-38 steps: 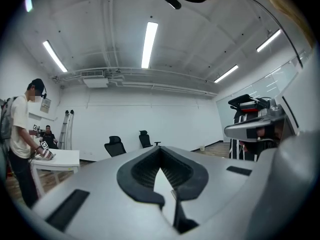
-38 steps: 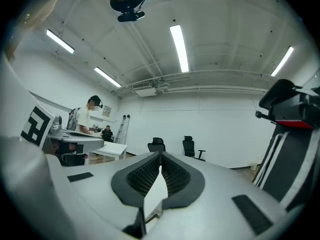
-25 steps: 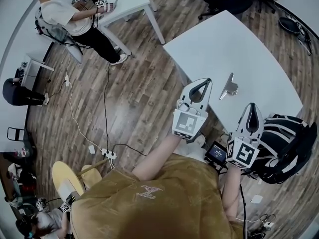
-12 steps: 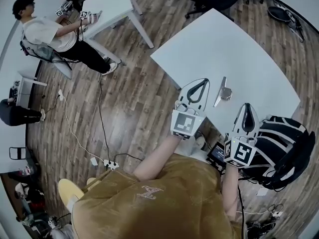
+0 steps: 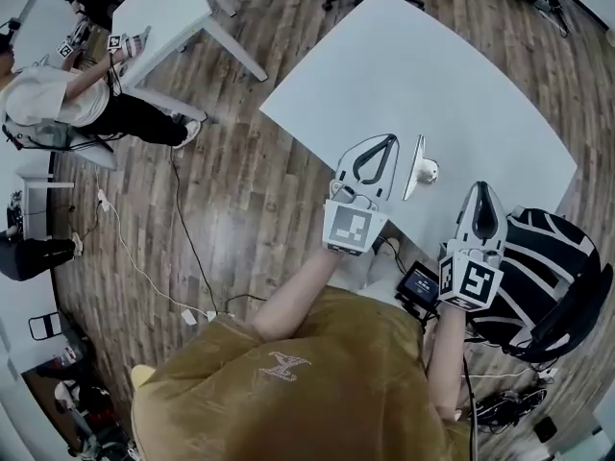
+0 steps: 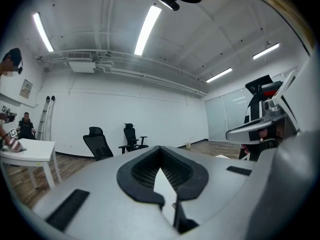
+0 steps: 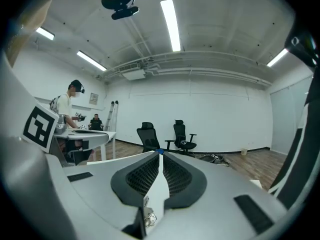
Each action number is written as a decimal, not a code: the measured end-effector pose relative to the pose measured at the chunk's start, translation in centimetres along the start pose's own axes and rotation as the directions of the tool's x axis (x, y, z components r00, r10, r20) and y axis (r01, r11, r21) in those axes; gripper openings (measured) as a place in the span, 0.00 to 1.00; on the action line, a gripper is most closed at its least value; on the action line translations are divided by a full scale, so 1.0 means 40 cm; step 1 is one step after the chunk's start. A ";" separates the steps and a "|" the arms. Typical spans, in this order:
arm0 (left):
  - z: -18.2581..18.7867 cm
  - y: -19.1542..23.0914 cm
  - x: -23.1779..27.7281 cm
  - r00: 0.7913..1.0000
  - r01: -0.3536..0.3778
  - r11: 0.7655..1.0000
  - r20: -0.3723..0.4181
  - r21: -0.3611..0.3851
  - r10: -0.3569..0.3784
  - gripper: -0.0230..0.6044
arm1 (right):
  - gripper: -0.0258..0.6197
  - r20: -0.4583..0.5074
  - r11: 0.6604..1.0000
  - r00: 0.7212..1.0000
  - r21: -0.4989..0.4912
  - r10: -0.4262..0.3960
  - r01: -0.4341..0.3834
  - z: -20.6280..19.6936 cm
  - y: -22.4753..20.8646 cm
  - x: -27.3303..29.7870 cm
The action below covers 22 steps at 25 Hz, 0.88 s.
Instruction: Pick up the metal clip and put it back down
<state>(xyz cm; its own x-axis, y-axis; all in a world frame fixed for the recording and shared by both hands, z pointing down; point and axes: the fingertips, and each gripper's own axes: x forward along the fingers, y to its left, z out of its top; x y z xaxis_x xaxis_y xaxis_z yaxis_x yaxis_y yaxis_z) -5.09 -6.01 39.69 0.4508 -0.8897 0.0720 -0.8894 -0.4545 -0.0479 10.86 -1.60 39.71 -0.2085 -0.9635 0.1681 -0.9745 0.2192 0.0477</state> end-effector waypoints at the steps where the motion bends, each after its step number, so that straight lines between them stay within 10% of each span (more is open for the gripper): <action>1: -0.009 0.000 0.007 1.000 0.004 1.000 -0.009 -0.002 -0.004 0.05 | 0.05 0.000 1.000 1.000 0.013 0.002 -0.002 -0.005 -0.004 0.006; 22: -0.211 -0.071 0.122 0.976 0.121 0.991 -0.189 0.058 -0.109 0.05 | 0.11 -0.264 0.947 0.947 0.307 0.182 -0.096 -0.314 0.009 0.131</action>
<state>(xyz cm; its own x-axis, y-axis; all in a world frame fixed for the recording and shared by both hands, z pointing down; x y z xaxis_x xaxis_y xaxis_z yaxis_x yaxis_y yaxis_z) -1.00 -8.71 48.57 0.5223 -0.8110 0.2634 -0.8222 -0.5610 -0.0968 10.44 -4.65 52.97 -0.3525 -0.8322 0.4279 -0.9281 0.2526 -0.2735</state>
